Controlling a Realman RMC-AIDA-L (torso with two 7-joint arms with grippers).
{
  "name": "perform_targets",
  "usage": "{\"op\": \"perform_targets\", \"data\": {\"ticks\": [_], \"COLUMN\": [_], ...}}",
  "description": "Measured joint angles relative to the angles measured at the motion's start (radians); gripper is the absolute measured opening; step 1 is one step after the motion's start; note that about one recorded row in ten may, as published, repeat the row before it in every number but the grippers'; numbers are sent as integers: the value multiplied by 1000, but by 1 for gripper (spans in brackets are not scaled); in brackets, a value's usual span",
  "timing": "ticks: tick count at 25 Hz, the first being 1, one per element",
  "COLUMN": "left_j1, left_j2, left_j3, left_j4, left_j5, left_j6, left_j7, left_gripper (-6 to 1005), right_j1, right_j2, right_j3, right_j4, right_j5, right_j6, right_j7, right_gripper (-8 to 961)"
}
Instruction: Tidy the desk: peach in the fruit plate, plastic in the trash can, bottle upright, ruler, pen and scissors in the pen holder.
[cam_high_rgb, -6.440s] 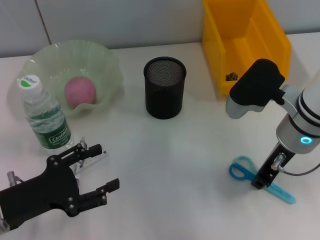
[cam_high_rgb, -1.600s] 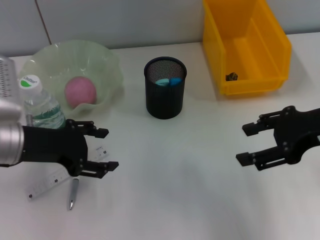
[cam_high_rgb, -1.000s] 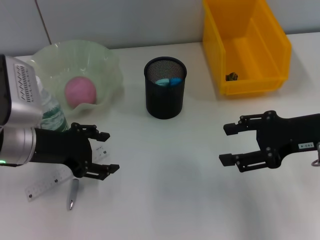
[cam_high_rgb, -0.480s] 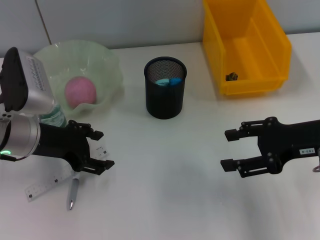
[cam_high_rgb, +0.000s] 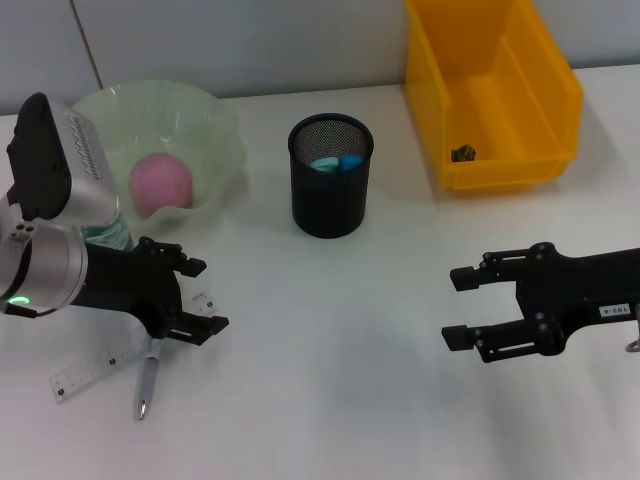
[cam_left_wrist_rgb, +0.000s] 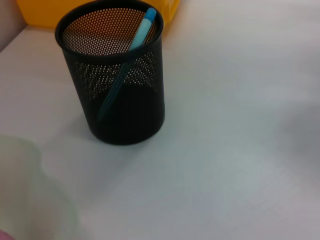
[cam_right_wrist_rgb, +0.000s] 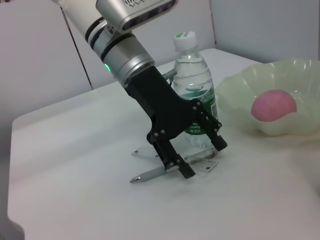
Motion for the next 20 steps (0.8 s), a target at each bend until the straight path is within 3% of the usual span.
{"op": "perform_targets", "data": {"ticks": [20], "left_j1": [-16], "left_j2": [0], "left_j3": [61], "left_j4": [2], "left_j5": [60], "left_j6": [-32], "left_j7": [-69], "left_gripper": [814], "right_j1": [-3], "right_j2": [-2], "right_j3": [0], "right_j4": [17], "right_j5": [-4], "right_j6": [11], "right_j7": [-8], "right_gripper": [761]}}
